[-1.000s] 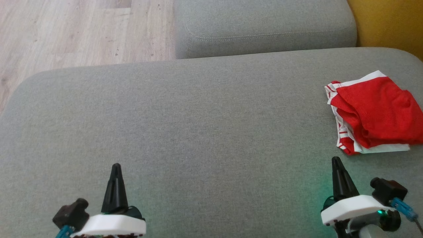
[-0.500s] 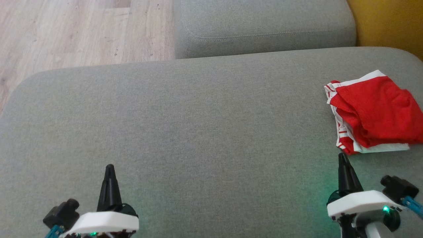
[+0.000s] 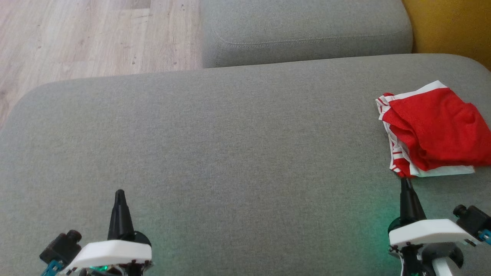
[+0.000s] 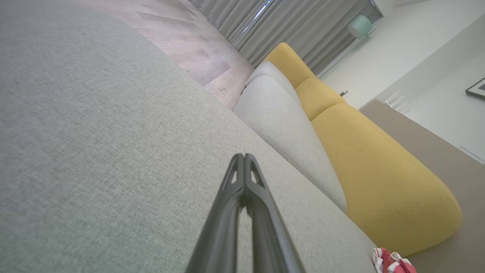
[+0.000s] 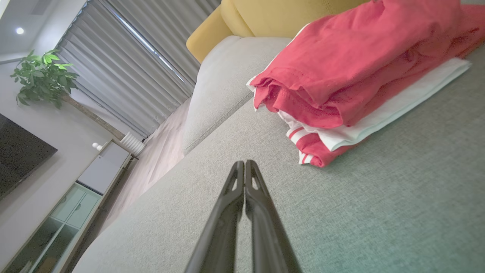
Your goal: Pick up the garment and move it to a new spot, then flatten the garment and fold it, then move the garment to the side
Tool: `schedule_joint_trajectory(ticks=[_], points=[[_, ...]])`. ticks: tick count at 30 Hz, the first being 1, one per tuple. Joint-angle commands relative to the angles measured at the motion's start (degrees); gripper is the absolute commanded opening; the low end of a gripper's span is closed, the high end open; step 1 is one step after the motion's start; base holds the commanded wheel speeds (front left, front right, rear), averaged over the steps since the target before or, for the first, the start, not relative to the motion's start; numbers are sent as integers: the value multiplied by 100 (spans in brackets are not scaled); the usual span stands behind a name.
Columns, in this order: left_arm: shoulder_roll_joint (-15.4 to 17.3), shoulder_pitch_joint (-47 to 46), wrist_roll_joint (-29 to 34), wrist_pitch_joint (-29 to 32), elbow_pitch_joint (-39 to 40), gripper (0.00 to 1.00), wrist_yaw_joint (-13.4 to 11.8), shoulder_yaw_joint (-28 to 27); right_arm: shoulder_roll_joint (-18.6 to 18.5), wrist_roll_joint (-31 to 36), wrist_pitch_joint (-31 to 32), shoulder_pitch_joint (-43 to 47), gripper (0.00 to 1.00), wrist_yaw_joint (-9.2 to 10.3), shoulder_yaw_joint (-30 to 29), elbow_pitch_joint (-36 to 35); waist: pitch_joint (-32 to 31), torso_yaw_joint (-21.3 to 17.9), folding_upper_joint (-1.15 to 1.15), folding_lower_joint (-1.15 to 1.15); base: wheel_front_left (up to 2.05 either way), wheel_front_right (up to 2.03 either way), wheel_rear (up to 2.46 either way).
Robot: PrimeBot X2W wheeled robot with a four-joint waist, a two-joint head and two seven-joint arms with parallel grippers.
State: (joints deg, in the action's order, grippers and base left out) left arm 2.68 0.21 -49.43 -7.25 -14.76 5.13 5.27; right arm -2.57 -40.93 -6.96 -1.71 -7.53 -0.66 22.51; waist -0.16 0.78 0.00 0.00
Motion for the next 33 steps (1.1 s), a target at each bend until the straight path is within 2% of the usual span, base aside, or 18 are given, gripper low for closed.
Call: schedule_joint_trajectory(ticks=[1, 33], points=[[28, -294, -128, 29, 149, 0, 52, -166, -15, -161, 61, -290, 0, 2, -3, -235, 0, -1, 0, 0, 0, 0, 0], [35, -431, -1785, 553, 118, 0, 125, -556, -21, -2132, 571, -353, 0, 3, -235, -478, 14, -32, 0, 0, 0, 0, 0]])
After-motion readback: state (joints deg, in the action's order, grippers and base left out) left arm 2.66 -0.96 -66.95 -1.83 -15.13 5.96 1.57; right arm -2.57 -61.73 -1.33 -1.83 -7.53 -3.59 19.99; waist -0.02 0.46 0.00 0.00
